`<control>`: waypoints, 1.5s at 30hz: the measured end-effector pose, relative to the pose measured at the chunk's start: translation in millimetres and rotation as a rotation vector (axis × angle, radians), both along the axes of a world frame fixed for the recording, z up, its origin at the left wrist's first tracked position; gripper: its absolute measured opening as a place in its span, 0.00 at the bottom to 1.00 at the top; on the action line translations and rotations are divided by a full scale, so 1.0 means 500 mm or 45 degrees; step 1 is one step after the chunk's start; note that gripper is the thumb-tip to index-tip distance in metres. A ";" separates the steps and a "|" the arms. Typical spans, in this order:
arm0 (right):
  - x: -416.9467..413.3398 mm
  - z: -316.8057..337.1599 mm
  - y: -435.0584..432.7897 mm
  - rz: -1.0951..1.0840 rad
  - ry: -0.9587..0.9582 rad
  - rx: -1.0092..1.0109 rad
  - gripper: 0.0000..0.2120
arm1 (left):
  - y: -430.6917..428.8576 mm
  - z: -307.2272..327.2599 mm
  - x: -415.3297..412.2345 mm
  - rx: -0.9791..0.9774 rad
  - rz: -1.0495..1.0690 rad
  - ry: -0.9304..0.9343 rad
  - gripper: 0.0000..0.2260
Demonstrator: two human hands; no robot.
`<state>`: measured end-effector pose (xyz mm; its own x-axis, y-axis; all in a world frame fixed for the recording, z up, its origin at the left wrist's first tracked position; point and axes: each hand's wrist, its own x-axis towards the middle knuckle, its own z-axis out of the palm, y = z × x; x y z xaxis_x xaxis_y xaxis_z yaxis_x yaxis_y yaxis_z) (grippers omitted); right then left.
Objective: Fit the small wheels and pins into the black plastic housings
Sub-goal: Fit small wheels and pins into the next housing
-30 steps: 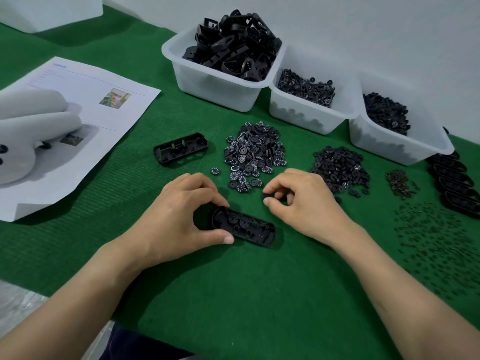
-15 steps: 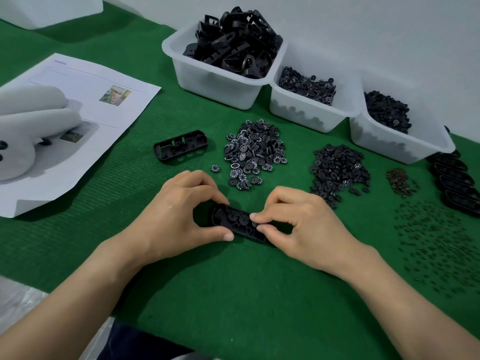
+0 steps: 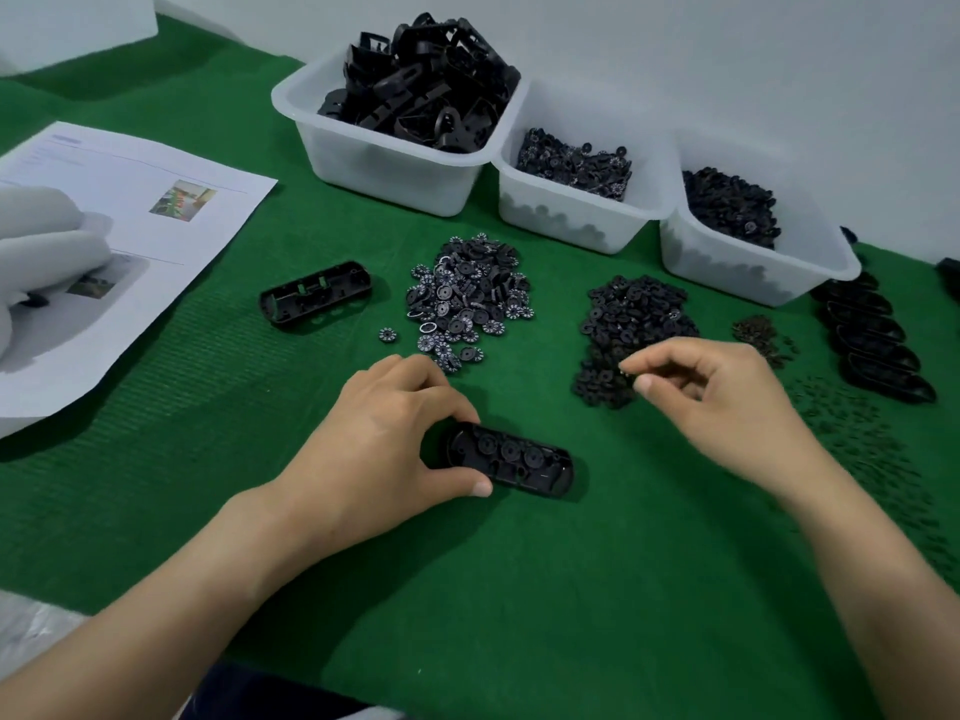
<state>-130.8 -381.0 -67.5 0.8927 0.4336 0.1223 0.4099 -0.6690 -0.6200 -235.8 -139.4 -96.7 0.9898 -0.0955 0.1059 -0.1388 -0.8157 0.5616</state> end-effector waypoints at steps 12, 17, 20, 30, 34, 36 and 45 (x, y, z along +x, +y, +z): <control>0.014 -0.022 -0.022 0.142 -0.099 -0.267 0.08 | -0.130 -0.003 0.043 -0.034 -0.092 0.027 0.22; 0.022 -0.025 -0.009 0.229 -0.153 -0.330 0.05 | -0.124 -0.013 0.043 -0.128 -0.089 0.027 0.24; 0.016 -0.021 -0.013 0.262 -0.132 -0.262 0.04 | -0.124 -0.014 0.043 -0.124 -0.096 0.020 0.25; -0.040 -0.013 -0.024 0.469 0.031 -0.061 0.05 | -0.126 -0.015 0.046 -0.094 -0.099 -0.021 0.25; -0.047 -0.021 -0.011 0.474 -0.019 -0.078 0.06 | -0.127 -0.018 0.046 -0.099 -0.095 -0.026 0.25; -0.049 -0.024 -0.008 0.476 -0.052 -0.079 0.06 | -0.127 -0.019 0.046 -0.097 -0.093 -0.027 0.24; -0.044 -0.018 -0.004 0.494 -0.039 -0.114 0.04 | -0.126 -0.020 0.046 -0.103 -0.092 -0.027 0.23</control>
